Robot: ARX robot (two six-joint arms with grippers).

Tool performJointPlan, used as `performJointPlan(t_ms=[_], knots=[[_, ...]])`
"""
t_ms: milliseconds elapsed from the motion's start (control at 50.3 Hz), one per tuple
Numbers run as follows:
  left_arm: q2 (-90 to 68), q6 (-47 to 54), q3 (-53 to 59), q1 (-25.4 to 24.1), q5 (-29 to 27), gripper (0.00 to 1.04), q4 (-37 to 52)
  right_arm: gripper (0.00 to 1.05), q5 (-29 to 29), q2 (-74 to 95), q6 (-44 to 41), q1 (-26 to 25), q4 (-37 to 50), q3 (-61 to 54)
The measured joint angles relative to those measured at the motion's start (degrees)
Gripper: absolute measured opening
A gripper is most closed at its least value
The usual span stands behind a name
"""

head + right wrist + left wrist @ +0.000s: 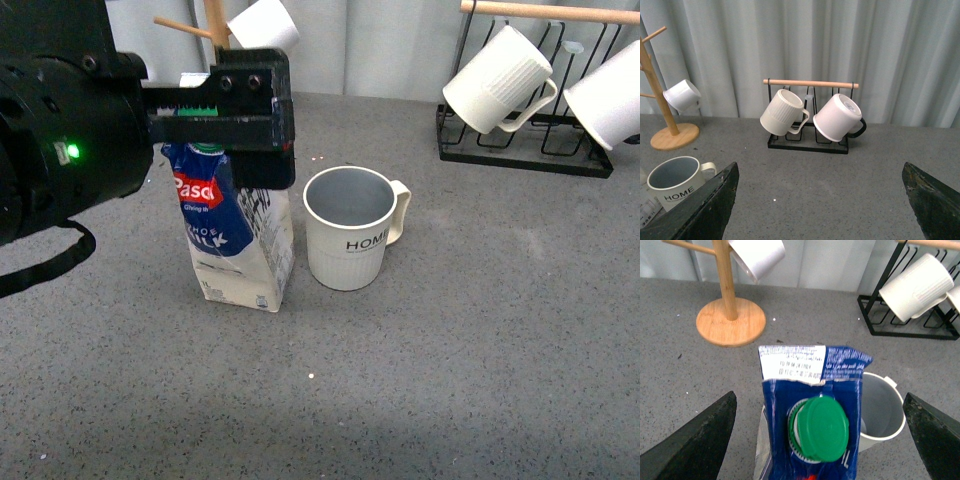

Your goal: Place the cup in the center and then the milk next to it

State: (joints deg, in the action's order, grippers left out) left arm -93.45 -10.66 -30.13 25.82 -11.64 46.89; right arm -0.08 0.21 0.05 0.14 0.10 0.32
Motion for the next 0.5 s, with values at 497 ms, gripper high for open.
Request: performJointPlan(t_ms=[497], knots=[[5.0, 5.4, 4.2, -6.0, -7.0, 0.83, 9.9, 0.95, 0.0, 0.0, 0.0, 0.0, 0.0, 0.0]])
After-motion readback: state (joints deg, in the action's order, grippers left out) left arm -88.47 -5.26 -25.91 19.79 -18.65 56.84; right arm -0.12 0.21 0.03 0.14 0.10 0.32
